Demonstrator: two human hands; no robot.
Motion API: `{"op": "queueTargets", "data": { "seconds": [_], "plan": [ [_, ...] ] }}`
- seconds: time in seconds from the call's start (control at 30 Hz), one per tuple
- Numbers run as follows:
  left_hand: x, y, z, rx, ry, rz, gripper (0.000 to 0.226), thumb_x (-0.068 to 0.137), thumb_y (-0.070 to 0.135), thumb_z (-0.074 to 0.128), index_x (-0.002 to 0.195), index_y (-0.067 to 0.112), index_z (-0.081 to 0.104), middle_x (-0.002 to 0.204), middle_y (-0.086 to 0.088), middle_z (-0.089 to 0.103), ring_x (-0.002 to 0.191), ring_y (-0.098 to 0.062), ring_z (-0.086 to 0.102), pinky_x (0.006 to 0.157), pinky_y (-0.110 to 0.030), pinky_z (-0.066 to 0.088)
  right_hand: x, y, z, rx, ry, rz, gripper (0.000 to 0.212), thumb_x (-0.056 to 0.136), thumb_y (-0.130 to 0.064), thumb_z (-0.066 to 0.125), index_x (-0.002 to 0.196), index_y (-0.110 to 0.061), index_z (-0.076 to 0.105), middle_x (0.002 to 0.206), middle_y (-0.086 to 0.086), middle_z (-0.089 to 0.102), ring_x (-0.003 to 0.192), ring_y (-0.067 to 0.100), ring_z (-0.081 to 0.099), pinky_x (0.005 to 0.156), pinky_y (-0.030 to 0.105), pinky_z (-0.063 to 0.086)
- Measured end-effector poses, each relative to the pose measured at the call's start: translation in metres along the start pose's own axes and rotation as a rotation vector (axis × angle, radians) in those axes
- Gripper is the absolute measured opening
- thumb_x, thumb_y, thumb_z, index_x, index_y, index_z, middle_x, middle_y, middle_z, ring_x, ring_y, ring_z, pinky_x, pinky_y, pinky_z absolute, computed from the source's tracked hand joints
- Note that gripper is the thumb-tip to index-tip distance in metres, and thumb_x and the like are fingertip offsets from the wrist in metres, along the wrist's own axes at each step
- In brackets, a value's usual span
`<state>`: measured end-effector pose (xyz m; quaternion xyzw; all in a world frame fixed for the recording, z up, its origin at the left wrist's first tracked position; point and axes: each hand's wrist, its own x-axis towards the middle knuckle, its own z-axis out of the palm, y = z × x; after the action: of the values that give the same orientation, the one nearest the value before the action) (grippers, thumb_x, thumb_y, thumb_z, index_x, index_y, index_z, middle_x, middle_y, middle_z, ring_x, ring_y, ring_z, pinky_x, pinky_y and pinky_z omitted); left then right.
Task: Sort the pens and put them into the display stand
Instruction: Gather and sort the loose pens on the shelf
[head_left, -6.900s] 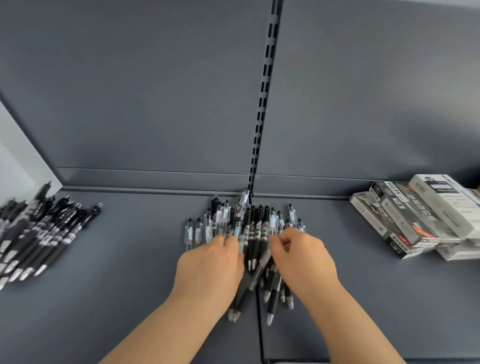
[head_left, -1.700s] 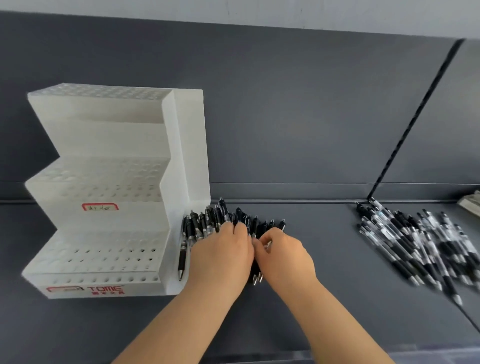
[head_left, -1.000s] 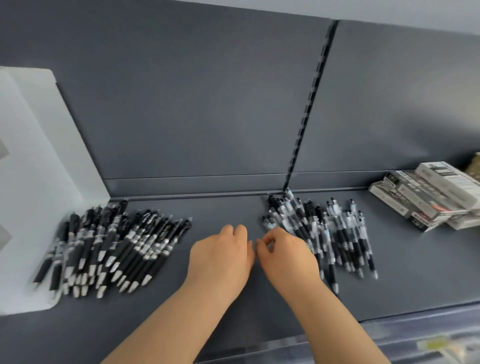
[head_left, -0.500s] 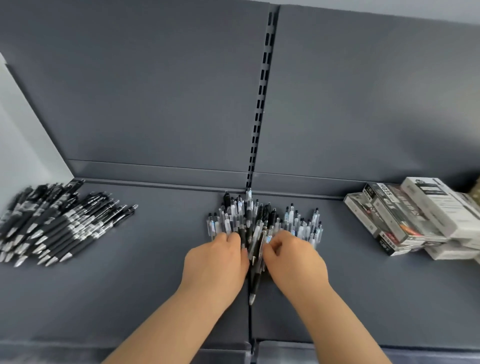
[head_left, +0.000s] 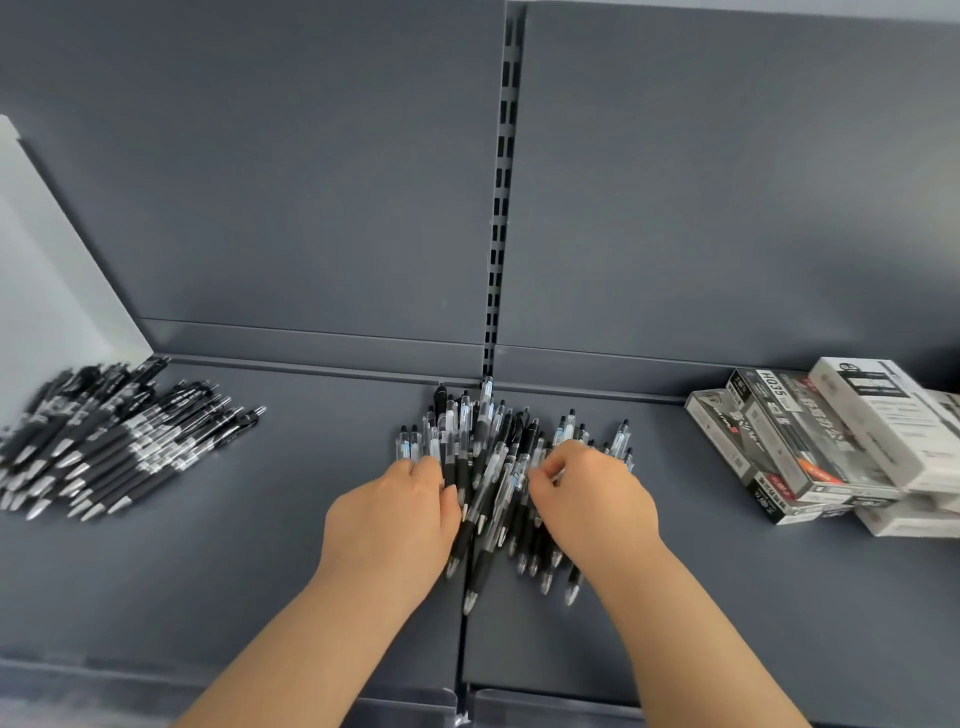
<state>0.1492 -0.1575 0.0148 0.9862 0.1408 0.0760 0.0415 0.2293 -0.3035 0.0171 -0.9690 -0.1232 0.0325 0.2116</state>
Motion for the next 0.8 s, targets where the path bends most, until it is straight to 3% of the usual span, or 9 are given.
{"op": "queueTargets", "data": {
  "seconds": [0.17, 0.37, 0.47, 0.67, 0.8],
  "plan": [
    [0.004, 0.010, -0.002, -0.004, -0.025, 0.022, 0.026, 0.098, 0.042, 0.027, 0.099, 0.026, 0.048, 0.094, 0.010, 0.054, 0.075, -0.010, 0.058, 0.060, -0.024, 0.045, -0.001, 0.009, -0.010, -0.036, -0.028, 0.018, 0.022, 0.095, -0.039, 0.043, 0.093, -0.022, 0.057, 0.082, -0.005, 0.066, 0.071, 0.017, 0.064, 0.056, 0.024, 0.047],
    [0.002, 0.021, -0.006, -0.048, -0.123, 0.136, 0.024, 0.095, 0.045, 0.035, 0.084, 0.027, 0.046, 0.085, 0.010, 0.053, 0.073, -0.008, 0.054, 0.063, -0.024, 0.046, -0.004, 0.015, -0.013, -0.039, -0.048, 0.040, 0.018, 0.093, -0.034, 0.045, 0.092, -0.022, 0.058, 0.088, -0.006, 0.066, 0.075, 0.017, 0.064, 0.062, 0.026, 0.050],
    [-0.001, 0.028, -0.004, -0.046, -0.216, 0.182, 0.018, 0.093, 0.042, 0.041, 0.092, 0.027, 0.052, 0.092, 0.010, 0.055, 0.080, -0.010, 0.057, 0.069, -0.027, 0.048, -0.008, 0.017, -0.014, -0.012, -0.076, 0.037, 0.013, 0.092, -0.033, 0.048, 0.090, -0.025, 0.058, 0.086, -0.007, 0.065, 0.076, 0.015, 0.063, 0.062, 0.025, 0.049],
    [0.005, 0.034, 0.003, -0.028, -0.207, 0.174, 0.014, 0.092, 0.033, 0.046, 0.104, 0.025, 0.046, 0.098, 0.009, 0.056, 0.084, -0.016, 0.059, 0.065, -0.029, 0.045, -0.021, 0.008, -0.006, -0.018, -0.238, -0.084, 0.006, 0.089, -0.029, 0.052, 0.090, -0.030, 0.058, 0.085, -0.008, 0.064, 0.078, 0.014, 0.062, 0.066, 0.027, 0.053],
    [0.011, 0.032, 0.007, -0.059, -0.212, 0.139, 0.012, 0.095, 0.028, 0.046, 0.107, 0.027, 0.050, 0.104, 0.010, 0.054, 0.090, -0.014, 0.058, 0.065, -0.027, 0.042, -0.024, 0.014, -0.007, -0.098, -0.206, -0.077, 0.013, 0.090, -0.026, 0.048, 0.096, -0.027, 0.059, 0.089, -0.007, 0.065, 0.082, 0.016, 0.062, 0.068, 0.026, 0.052]
  ]
}}
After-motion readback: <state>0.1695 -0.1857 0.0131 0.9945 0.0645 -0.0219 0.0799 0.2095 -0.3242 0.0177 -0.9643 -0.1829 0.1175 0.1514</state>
